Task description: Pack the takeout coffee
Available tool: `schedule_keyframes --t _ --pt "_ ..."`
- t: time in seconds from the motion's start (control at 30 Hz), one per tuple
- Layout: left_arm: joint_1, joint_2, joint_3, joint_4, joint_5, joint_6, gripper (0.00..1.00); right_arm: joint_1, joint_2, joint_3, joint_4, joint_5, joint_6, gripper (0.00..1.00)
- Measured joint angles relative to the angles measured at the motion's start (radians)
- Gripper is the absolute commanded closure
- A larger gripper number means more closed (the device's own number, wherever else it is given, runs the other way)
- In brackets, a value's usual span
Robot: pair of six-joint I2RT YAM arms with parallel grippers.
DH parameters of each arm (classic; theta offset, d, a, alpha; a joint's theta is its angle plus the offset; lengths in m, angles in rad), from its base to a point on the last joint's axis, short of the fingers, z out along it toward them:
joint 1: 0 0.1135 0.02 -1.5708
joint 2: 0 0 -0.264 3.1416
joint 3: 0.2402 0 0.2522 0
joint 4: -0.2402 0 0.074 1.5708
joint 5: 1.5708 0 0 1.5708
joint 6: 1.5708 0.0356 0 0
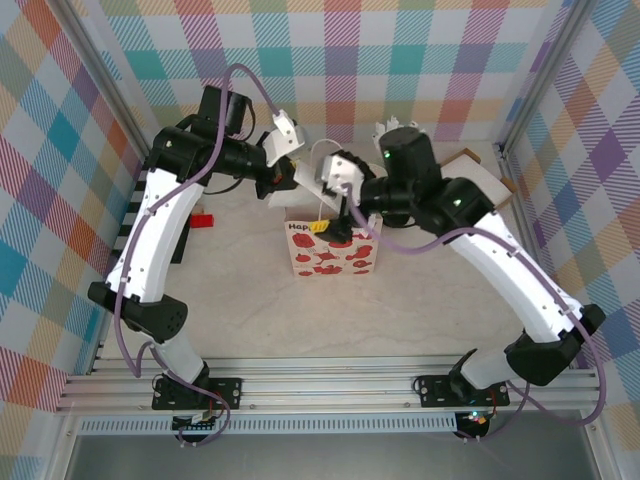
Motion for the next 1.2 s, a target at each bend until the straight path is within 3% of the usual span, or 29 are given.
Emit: schedule_keyframes --t 0.03,0.17,0.4,0.6,0.77,0.9,1.1,1.2 --pt "0.000 0.003 0.000 0.000 -0.001 -0.005 1.00 0.019 0.000 -0.019 0.032 0.046 -0.017 0.01" --pt "0.000 0.008 0.000 0.000 -0.004 -0.009 1.00 0.031 0.006 -0.042 0.113 0.193 -0.071 0.37" --pt "0.000 0.008 0.000 0.000 -0.003 -0.006 1.00 -0.002 0.088 0.162 0.003 0.225 -0.048 0.86" --pt "-0.002 0.008 0.000 0.003 0.013 0.010 0.97 -0.096 0.140 0.286 -0.122 0.109 0.016 0.99" --pt "-0.005 0.021 0.011 0.004 0.023 0.021 1.00 -0.159 0.250 0.452 -0.264 -0.034 0.096 1.00" --pt "0.002 0.050 0.026 -0.003 0.035 0.032 1.00 -0.175 0.291 0.480 -0.347 -0.080 0.183 1.00" --pt "0.014 0.085 0.026 0.006 0.049 0.042 0.84 -0.186 0.297 0.449 -0.391 -0.070 0.280 1.00" --pt "0.024 0.095 0.026 0.048 0.044 0.018 0.65 -0.241 0.319 0.441 -0.424 -0.077 0.321 1.00"
